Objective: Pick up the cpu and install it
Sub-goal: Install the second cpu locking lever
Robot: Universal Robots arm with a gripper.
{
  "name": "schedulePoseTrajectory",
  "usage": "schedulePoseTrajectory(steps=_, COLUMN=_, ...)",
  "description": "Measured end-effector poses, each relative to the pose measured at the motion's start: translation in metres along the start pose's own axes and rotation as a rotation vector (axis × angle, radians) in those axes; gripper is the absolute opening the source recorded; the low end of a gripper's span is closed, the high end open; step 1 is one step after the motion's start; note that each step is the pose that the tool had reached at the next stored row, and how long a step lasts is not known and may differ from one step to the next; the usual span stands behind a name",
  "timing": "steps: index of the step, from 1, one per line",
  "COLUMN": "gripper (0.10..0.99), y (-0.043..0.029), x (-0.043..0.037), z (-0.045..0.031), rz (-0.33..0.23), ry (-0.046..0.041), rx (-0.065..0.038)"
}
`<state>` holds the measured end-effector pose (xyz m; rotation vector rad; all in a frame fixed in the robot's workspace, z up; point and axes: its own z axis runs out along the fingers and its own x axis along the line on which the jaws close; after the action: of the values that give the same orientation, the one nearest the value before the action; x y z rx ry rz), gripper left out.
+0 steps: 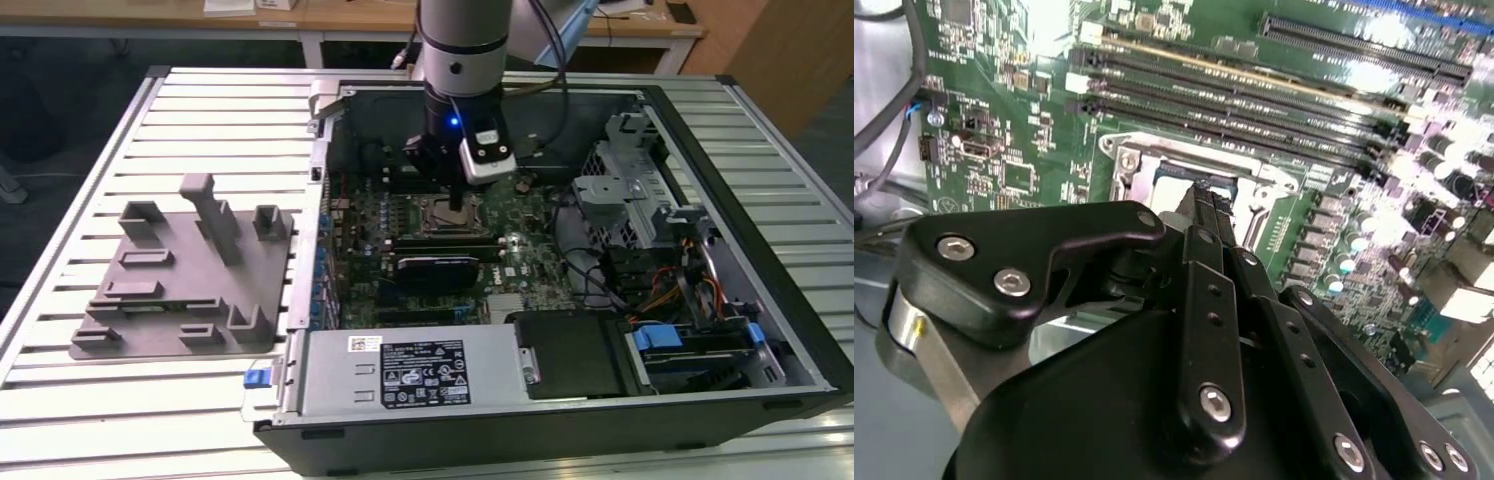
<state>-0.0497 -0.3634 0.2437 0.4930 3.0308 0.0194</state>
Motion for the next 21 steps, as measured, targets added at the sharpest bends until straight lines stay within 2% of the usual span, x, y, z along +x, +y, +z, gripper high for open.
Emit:
schedulePoseTrajectory(steps=7, gripper=0.106, y=-0.0095, x=-0.0032, z=0.0, rz=0.0, ry=0.0, rx=0.0)
schedulePoseTrajectory(steps=8, gripper=0.106, y=-0.0257, x=-0.0085, z=0.0, rz=-0.001, ry=0.0, rx=0.0)
schedulePoseTrajectory(steps=17, gripper=0.106, y=-0.0244, x=-0.006, z=0.0005, rz=-0.014, ry=0.0017, rx=-0.005)
schedulePoseTrajectory(steps=21, gripper=0.106, y=-0.0245, x=-0.0058, z=0.0023, rz=-0.076, ry=0.0034, rx=-0.009)
